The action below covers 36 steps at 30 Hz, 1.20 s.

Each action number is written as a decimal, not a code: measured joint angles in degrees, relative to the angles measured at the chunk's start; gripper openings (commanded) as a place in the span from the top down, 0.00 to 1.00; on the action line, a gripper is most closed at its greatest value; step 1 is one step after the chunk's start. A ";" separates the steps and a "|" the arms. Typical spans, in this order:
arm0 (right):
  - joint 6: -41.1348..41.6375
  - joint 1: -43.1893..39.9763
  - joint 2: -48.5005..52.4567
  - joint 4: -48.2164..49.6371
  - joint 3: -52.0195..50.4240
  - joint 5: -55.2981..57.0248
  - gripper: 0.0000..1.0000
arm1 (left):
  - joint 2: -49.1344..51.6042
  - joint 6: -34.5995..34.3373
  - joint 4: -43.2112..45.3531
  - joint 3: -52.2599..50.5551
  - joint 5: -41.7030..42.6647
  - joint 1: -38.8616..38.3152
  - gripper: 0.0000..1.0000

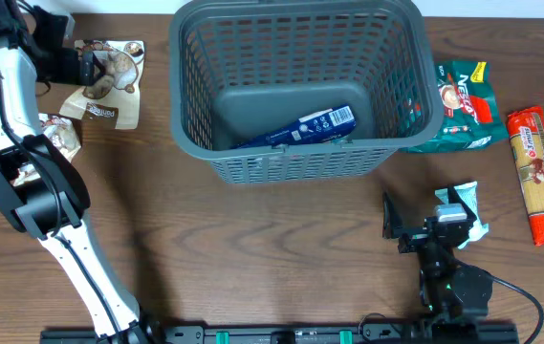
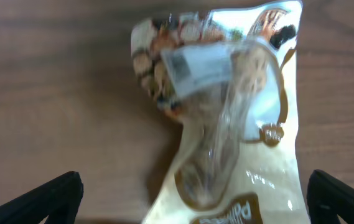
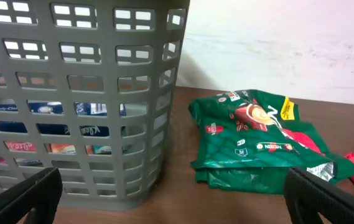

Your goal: Pack container

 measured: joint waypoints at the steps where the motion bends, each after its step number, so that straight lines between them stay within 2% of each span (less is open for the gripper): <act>1: 0.00 0.00 0.00 0.00 0.00 0.02 0.01 | 0.00 0.50 1.03 0.00 0.28 0.00 0.01; 9: 0.00 0.00 0.00 0.00 0.00 0.02 0.01 | 0.02 1.60 5.31 0.00 1.33 0.00 0.01; 20: 0.00 0.00 0.00 0.00 0.00 0.00 0.01 | 7.43 -4.76 5.01 0.00 1.97 -0.07 0.01; 36: 0.00 0.00 0.00 0.00 0.00 0.02 0.01 | 9.79 -6.16 5.97 -0.07 7.76 -3.78 0.02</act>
